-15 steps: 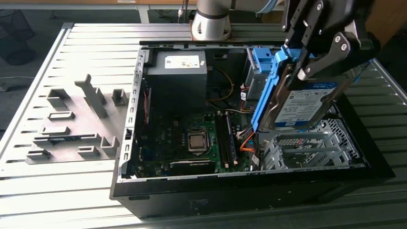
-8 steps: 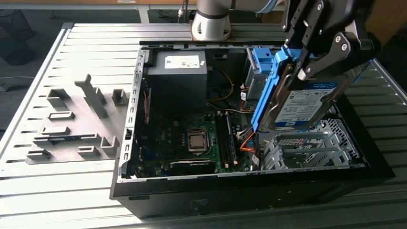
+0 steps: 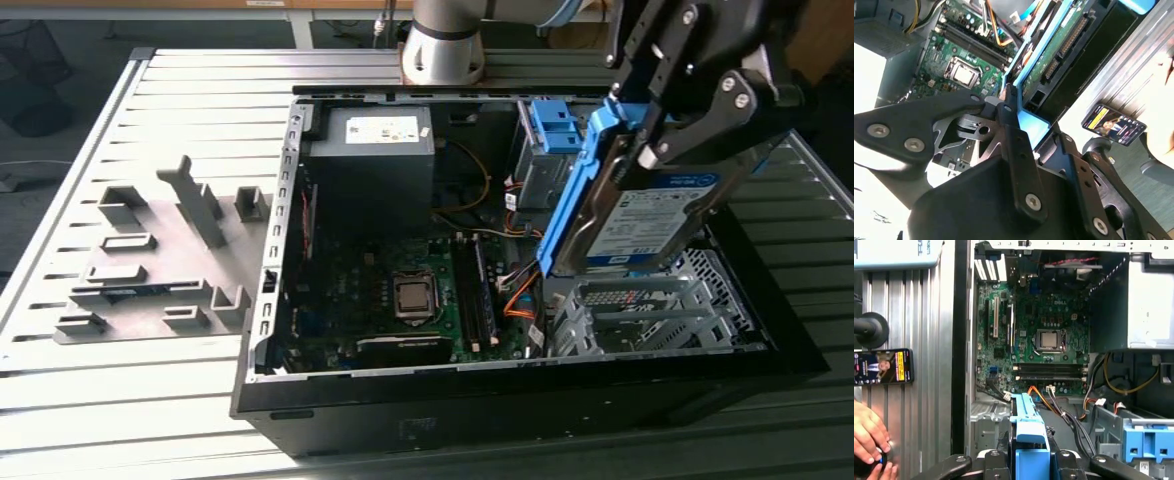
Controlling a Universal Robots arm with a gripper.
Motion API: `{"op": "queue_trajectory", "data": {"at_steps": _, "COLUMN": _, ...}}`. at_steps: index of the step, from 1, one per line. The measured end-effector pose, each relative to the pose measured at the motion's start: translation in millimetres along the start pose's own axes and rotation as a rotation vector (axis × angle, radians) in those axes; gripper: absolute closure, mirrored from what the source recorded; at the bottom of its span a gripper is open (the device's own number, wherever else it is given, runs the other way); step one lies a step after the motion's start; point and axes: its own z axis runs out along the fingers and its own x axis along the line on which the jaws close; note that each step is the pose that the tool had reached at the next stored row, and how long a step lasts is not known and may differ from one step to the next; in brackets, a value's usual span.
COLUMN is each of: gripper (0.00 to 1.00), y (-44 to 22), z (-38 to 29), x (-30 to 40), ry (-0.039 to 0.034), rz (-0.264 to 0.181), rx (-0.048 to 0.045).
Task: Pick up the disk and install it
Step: 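Insert the disk into the insertion slot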
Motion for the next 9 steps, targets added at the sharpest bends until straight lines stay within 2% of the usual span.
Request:
{"op": "queue_trajectory", "data": {"at_steps": 3, "gripper": 0.63, "y": -8.1, "z": 1.9, "x": 0.9, "ry": 0.0001, "rz": 0.000, "rx": 0.0000}}
{"op": "queue_trajectory", "data": {"at_steps": 9, "gripper": 0.63, "y": -10.9, "z": 8.8, "x": 8.2, "ry": -0.0002, "rz": 0.006, "rx": 0.0000}}
